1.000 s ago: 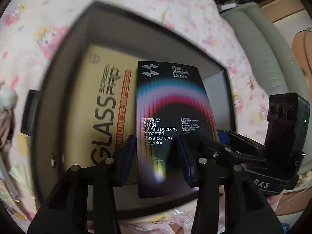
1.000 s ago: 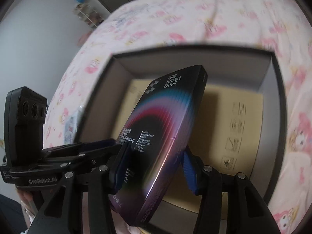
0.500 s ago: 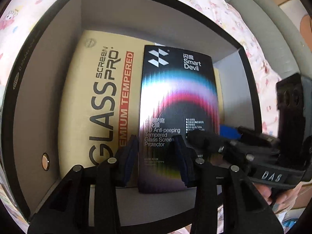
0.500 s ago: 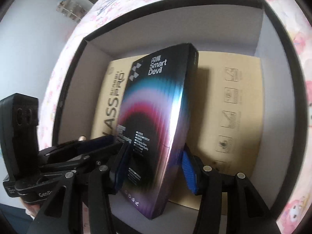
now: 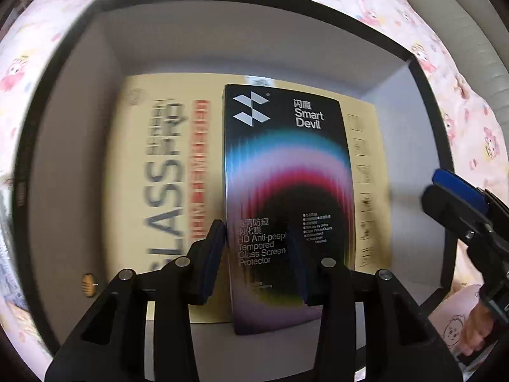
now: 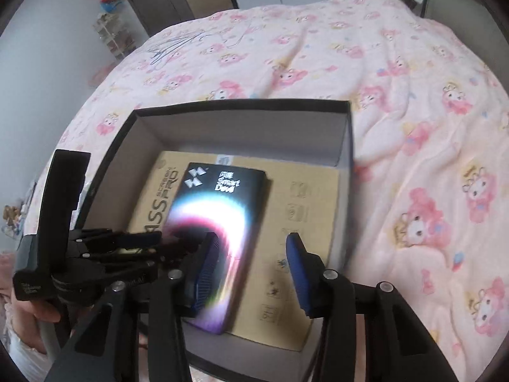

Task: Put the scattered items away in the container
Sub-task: 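Lower the black box into the container beside the GLASS PRO card, open right gripper, then withdraw both grippers from the container toward the items on the bedspread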

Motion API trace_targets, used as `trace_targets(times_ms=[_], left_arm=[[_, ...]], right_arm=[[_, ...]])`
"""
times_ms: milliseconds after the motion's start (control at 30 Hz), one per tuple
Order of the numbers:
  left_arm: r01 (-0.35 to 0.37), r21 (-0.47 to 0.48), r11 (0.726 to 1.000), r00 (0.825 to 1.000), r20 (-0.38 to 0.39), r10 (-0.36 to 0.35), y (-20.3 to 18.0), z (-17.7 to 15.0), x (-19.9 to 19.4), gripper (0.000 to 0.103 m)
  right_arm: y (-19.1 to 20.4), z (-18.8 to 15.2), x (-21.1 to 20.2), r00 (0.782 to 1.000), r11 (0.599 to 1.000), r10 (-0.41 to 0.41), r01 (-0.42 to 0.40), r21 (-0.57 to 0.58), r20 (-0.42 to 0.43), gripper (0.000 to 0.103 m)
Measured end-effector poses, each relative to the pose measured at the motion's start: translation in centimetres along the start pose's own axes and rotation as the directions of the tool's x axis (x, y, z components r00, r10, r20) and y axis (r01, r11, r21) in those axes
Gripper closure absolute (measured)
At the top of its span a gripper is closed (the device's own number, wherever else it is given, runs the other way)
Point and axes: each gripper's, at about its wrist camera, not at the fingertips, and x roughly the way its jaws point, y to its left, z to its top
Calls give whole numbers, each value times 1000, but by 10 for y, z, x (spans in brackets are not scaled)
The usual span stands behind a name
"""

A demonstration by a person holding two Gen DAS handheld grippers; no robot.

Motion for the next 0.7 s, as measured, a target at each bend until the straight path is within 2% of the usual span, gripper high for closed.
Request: trace_targets(times_ms=[100,167,267,367,467,567,700], left_arm=[[133,45,990,990,-51,-131,-13,-6,7,65],[193,39,980,981,-26,-192,-9,-10,1,69],[159,-15,987,985,73,-158,11,-11,-19,71],[177,-103,979,980,114,-165,36,-13,-32,71],[200,-145,969,976,119,-184,50,-18,-36,71],[205,-153,967,976,103,-190,54,-21,-34,71],[187,-130,974,980,89,-177,53,-24,-34,71]], right_arm=[[4,-2,1,1000,1000,13,-13,6,9,63],[4,-2,2,1000,1000,17,-17,0,17,63],[11,-4,7,999,999,36,-36,-39,-3,65],[28,-9,18,997,992,64,-69,-104,-49,66],[46,-16,38,991,985,67,-84,-154,-114,66],[59,-23,61,977,977,77,-114,-181,-199,66],[70,-29,69,984,963,-34,-15,-270,-175,65]])
